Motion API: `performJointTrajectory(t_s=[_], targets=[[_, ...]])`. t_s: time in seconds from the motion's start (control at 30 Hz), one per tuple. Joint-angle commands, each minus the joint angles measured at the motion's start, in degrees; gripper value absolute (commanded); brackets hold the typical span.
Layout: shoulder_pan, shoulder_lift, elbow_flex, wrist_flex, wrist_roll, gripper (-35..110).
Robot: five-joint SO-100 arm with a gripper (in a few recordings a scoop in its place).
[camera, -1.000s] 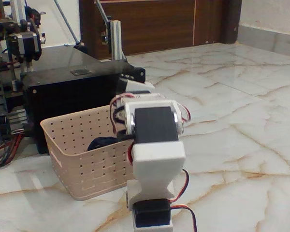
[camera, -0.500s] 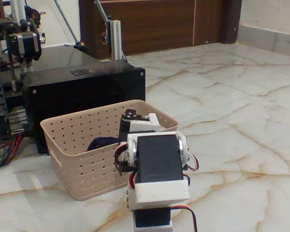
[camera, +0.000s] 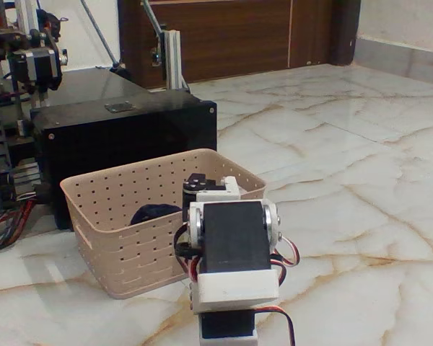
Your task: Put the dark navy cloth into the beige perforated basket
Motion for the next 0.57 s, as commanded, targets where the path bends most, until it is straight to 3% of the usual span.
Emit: performJointTrajectory(t_s=[0.0, 0.53], targets=[[0.53, 1.32, -0.09, -0.26, -1.58, 0], [1.14, 1.32, -0.09, 0.09, -1.58, 0]])
